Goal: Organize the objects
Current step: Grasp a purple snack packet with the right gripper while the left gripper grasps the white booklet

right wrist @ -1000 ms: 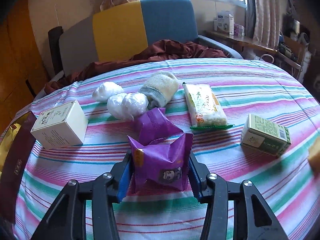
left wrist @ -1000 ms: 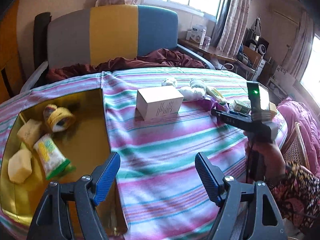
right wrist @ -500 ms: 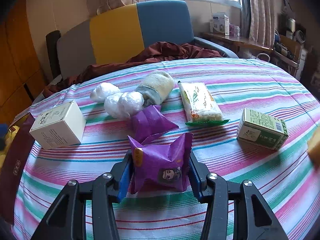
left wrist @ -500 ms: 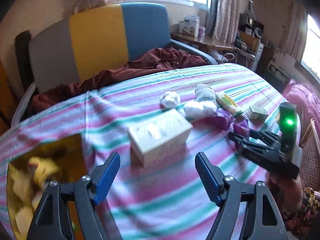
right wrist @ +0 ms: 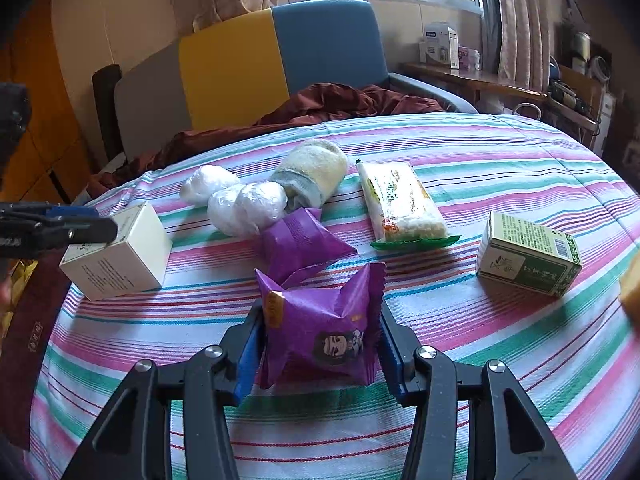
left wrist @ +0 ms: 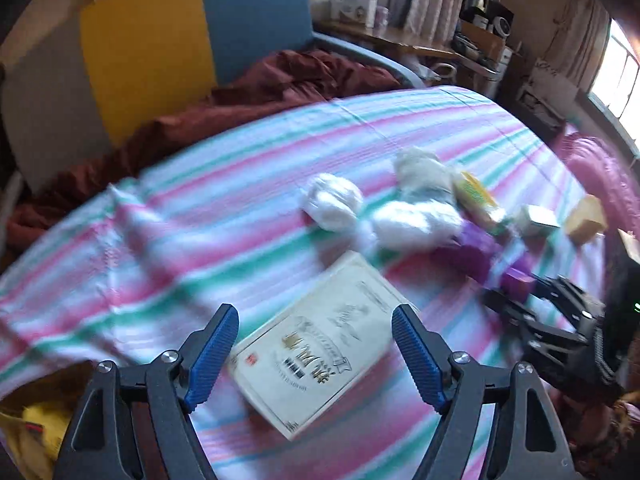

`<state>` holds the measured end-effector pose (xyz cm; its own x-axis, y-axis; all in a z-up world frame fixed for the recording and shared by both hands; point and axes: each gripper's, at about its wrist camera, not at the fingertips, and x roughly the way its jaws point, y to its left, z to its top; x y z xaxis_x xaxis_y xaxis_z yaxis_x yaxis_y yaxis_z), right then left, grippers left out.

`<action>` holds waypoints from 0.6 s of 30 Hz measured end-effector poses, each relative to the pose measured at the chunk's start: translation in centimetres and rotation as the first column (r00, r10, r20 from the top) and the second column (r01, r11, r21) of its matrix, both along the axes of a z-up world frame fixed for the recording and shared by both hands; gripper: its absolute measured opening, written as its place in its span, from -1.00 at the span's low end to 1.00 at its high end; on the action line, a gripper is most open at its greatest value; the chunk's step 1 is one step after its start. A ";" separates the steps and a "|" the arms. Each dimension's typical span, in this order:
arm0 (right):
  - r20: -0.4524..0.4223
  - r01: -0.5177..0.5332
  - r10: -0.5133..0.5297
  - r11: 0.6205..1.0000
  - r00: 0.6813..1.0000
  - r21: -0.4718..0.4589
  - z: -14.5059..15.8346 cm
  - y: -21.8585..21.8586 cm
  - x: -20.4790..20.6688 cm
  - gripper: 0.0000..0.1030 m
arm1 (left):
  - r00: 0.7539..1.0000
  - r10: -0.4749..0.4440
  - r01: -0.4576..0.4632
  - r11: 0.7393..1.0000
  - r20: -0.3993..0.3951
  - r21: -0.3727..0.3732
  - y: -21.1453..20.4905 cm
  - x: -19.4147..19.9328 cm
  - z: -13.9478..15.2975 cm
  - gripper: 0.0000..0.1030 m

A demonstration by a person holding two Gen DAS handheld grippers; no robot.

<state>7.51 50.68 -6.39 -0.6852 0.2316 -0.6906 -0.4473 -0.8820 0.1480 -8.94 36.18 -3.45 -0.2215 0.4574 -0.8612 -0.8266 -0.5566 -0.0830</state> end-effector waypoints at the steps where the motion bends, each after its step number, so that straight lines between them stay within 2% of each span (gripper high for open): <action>1: -0.001 0.000 0.000 1.000 1.000 -0.002 0.0 0.0 0.0 0.00 | 1.000 -0.015 0.015 1.000 0.013 -0.007 -0.1 0.7 -0.2 0.56; 5: -0.006 0.000 0.000 1.000 1.000 -0.005 0.0 0.0 0.0 0.00 | 0.993 -0.103 0.103 0.995 0.063 -0.006 0.0 4.0 -0.7 0.56; 6: -0.006 0.000 0.000 1.000 1.000 -0.005 0.0 0.0 0.0 0.00 | 0.994 -0.102 0.103 0.995 0.049 -0.012 0.1 4.8 -0.8 0.56; 8: -0.007 0.000 -0.001 1.000 1.000 -0.005 0.0 0.0 -0.1 0.00 | 0.997 -0.069 0.069 0.997 0.024 -0.021 0.3 5.4 -1.0 0.56; 11: -0.006 0.001 -0.001 1.000 1.000 -0.003 0.0 0.0 -0.1 0.00 | 0.999 0.050 -0.050 0.999 -0.021 -0.006 0.4 5.3 -0.9 0.56; 13: -0.006 0.002 -0.002 1.000 1.000 -0.002 0.0 -0.1 0.0 0.00 | 0.992 0.122 -0.122 0.992 -0.013 0.022 0.4 5.1 -1.2 0.53; 14: -0.006 0.004 -0.004 1.000 1.000 0.000 0.0 -0.1 -0.1 0.00 | 0.990 0.143 -0.143 0.989 -0.010 0.030 0.3 5.0 -1.5 0.42; 15: -0.006 0.004 -0.004 1.000 1.000 0.000 0.0 -0.1 0.0 0.00 | 0.986 0.164 -0.163 0.986 -0.019 0.037 0.3 5.0 -1.7 0.07; 18: -0.006 0.005 -0.005 1.000 1.000 0.001 0.0 -0.1 0.0 0.00 | 0.978 0.191 -0.188 0.981 -0.090 0.038 0.2 5.5 -2.2 0.00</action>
